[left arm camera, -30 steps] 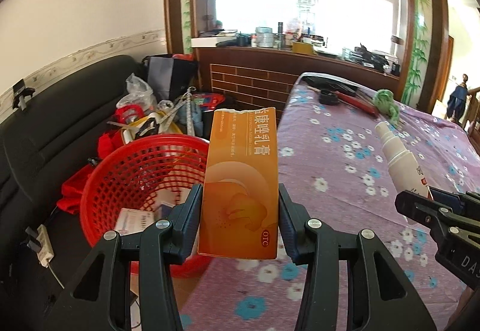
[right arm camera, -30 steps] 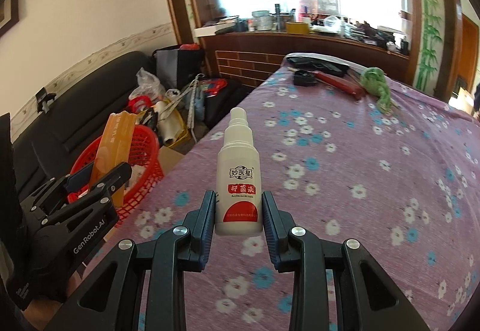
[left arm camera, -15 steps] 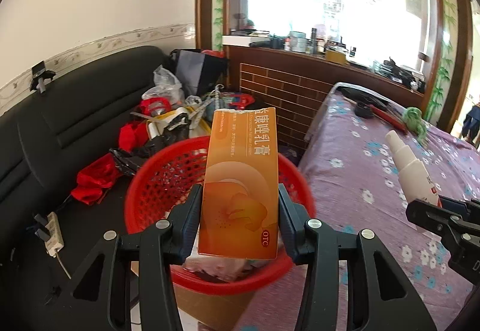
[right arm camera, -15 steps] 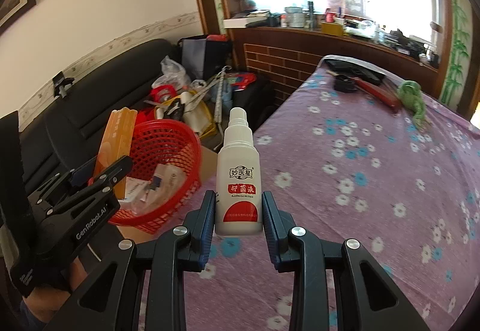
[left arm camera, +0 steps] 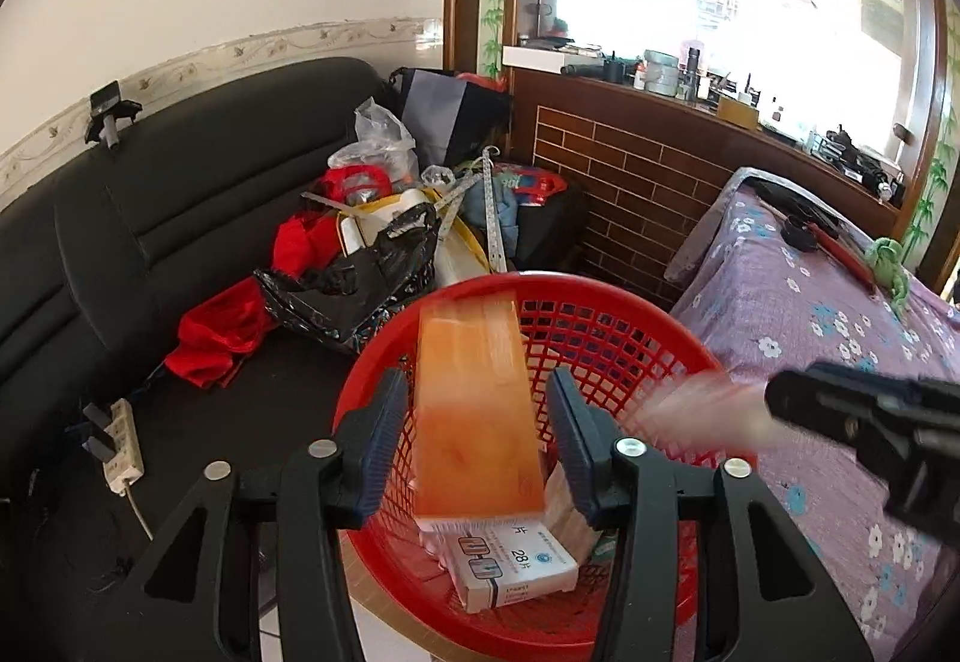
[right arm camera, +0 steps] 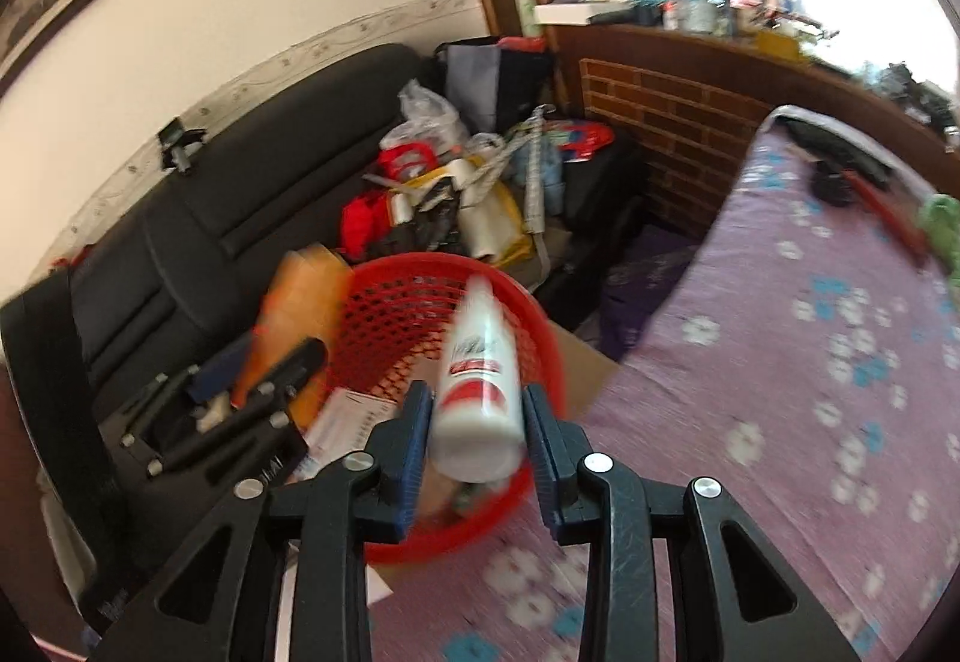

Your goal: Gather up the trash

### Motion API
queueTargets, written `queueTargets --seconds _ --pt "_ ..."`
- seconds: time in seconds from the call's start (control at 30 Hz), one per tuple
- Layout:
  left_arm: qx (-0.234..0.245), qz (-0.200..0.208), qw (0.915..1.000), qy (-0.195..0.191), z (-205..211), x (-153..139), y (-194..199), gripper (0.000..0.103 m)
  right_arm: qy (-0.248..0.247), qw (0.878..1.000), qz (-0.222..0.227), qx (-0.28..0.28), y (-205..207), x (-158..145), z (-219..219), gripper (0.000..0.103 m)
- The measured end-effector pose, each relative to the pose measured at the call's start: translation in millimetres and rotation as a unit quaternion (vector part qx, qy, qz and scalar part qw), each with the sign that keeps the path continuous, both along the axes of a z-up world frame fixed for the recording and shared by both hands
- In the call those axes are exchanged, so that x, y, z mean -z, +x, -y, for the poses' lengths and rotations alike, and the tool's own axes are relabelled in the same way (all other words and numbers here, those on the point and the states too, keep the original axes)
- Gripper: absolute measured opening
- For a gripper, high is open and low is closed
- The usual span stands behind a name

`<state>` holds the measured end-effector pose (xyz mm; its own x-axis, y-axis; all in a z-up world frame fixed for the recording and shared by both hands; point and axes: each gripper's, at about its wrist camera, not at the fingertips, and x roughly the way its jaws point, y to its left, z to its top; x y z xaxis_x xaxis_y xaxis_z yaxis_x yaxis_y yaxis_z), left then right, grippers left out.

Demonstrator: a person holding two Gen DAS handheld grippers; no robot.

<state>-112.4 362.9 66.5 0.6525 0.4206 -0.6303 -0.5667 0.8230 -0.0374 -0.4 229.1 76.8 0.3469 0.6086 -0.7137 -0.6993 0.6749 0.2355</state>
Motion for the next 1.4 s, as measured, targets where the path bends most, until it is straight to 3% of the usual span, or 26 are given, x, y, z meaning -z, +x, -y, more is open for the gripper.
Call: queueTargets --seconds 0.03,0.07,0.13,0.2,0.27,0.37,0.53,0.6,0.8,1.13,1.4 --pt "-0.003 0.0 1.0 0.0 -0.5 0.2 -2.1 0.065 0.006 1.0 0.0 0.009 1.6 -1.0 4.4 0.041" --pt "-0.006 0.006 1.0 0.002 0.1 -0.3 -5.0 0.069 0.015 1.0 -0.003 0.008 1.0 -2.2 8.8 0.042" --pt "-0.007 0.016 0.9997 0.017 7.2 -4.1 -12.5 0.07 0.021 1.0 0.004 0.012 -3.4 -6.1 22.3 0.042" --pt "-0.005 0.024 0.9994 0.023 17.2 -9.8 -20.2 0.079 0.026 0.999 0.019 0.02 -13.2 -11.5 38.7 0.047" --pt "-0.002 0.046 0.9987 0.023 30.8 -18.2 -32.6 0.093 0.025 0.999 0.034 0.03 -23.0 -17.2 53.9 0.061" --pt "0.012 0.069 0.9965 0.046 60.9 -32.8 -51.3 0.102 0.025 0.996 0.066 0.05 -42.9 -26.3 81.5 0.069" --pt "0.026 0.077 0.9925 0.09 106.8 -45.3 -75.9 0.103 0.016 0.987 0.132 0.087 -83.5 -37.7 135.2 0.085" --pt "0.021 0.072 0.9919 0.103 122.4 -43.6 -82.8 0.103 0.013 0.983 0.149 0.105 -99.6 -36.9 159.5 0.087" --pt "0.009 0.02 0.9909 0.132 157.5 -32.4 -87.1 0.103 0.004 0.977 0.167 0.135 -130.1 -34.0 214.6 0.092" --pt "0.02 0.027 0.9866 0.16 213.1 -38.3 -104.5 0.103 0.02 0.972 0.178 0.153 -162.3 -35.8 269.9 0.095" --pt "0.027 0.035 0.9874 0.152 224.9 -46.2 -106.1 0.103 0.032 0.969 0.175 0.169 -166.5 -39.3 287.7 0.096"
